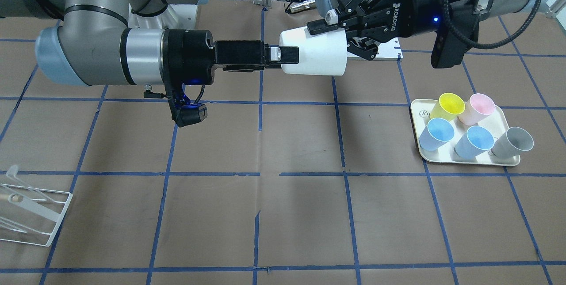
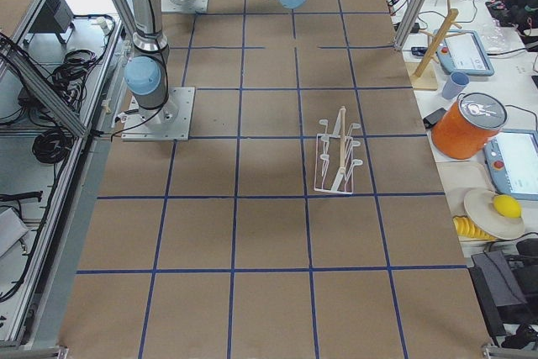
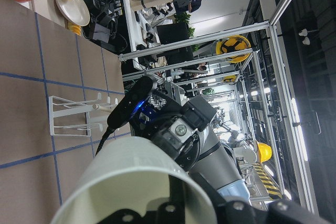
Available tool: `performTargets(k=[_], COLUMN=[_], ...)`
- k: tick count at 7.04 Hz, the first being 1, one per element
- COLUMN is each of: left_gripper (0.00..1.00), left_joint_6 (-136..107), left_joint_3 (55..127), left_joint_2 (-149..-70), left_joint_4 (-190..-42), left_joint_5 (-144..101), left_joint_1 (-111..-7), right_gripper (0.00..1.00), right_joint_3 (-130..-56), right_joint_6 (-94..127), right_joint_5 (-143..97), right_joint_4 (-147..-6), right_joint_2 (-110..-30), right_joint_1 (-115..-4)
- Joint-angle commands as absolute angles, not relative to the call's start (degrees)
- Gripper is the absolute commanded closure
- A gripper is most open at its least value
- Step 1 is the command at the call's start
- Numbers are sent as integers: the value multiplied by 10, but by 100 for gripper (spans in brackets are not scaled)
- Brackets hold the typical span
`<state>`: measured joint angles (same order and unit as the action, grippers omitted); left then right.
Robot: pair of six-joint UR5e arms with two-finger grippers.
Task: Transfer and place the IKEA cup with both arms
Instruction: 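Close the left gripper on the white cup held by the right gripper, then open the right gripper and pull the left gripper away with the cup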
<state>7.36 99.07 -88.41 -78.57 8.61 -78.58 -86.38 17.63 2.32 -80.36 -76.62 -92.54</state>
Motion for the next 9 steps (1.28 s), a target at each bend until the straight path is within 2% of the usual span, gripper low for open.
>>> performTargets(k=[1, 3, 6, 9], left_gripper=[96, 96, 96, 95], left_joint_6=[73, 73, 61, 70], left_joint_3=[991, 992, 981, 976], left_joint_2=[-883, -884, -877, -868], left_joint_4=[-787, -787, -787, -776], left_joint_5=[86, 87, 234, 444], left_joint_1=[-786, -786, -782, -761], right_gripper=[0, 0, 0, 0], right_joint_3=[-853, -853, -853, -840], right_joint_6=[226, 237, 243, 248], right_joint_5=[29, 42, 127, 434], right_joint_4=[-804, -805, -798, -798], right_joint_2=[-766, -771, -777, -819], right_joint_1=[-919, -902, -853, -806])
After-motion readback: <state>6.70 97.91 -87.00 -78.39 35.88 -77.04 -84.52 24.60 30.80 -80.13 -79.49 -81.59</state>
